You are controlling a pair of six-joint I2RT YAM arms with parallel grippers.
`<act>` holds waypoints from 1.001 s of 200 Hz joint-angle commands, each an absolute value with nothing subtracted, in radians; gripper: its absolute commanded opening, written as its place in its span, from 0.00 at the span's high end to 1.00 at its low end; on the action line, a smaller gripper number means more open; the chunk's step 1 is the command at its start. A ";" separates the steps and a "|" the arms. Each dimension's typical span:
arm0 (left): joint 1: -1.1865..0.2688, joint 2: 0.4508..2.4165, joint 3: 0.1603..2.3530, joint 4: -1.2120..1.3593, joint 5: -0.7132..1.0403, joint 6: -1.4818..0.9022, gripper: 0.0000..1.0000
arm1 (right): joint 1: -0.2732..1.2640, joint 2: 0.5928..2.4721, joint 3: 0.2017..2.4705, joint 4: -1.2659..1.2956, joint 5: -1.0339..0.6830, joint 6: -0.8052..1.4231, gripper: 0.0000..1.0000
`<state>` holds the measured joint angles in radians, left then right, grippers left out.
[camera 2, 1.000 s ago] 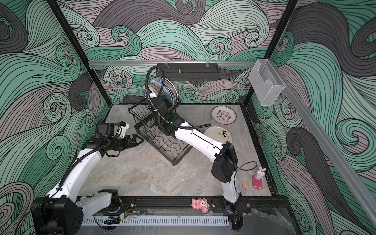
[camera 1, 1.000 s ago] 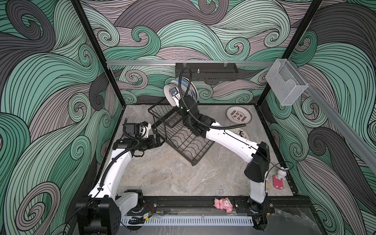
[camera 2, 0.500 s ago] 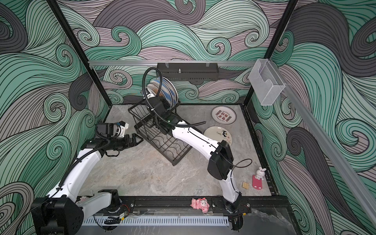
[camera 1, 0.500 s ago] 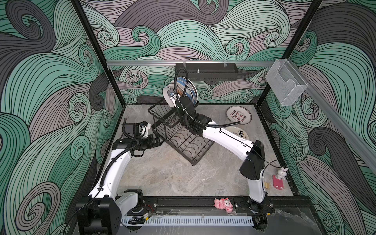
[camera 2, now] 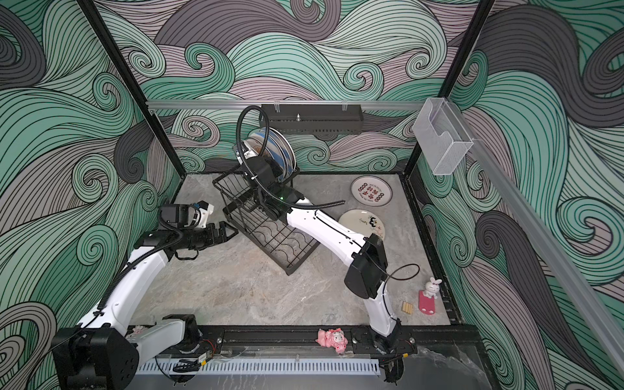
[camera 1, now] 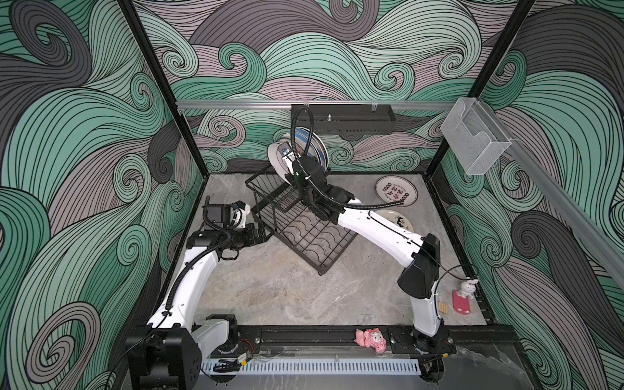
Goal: Load the plates into the dish rack
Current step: 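Lower the green-rimmed plate into the rack slot beside the sunburst plate, then open the right gripper and move it to the cream flower-painted plate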
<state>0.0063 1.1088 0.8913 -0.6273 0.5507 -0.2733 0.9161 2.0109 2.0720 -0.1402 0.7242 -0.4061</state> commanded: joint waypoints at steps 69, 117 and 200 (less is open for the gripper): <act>0.021 1.111 0.888 -0.618 0.571 -0.276 0.02 | 0.914 1.953 2.160 -0.289 0.672 -0.322 0.41; 0.023 1.109 0.887 -0.618 0.570 -0.276 0.01 | 0.913 1.863 2.107 -0.295 0.648 -0.293 0.35; 0.023 1.103 0.884 -0.617 0.568 -0.274 0.01 | 0.854 1.602 1.852 -0.302 0.602 -0.175 0.30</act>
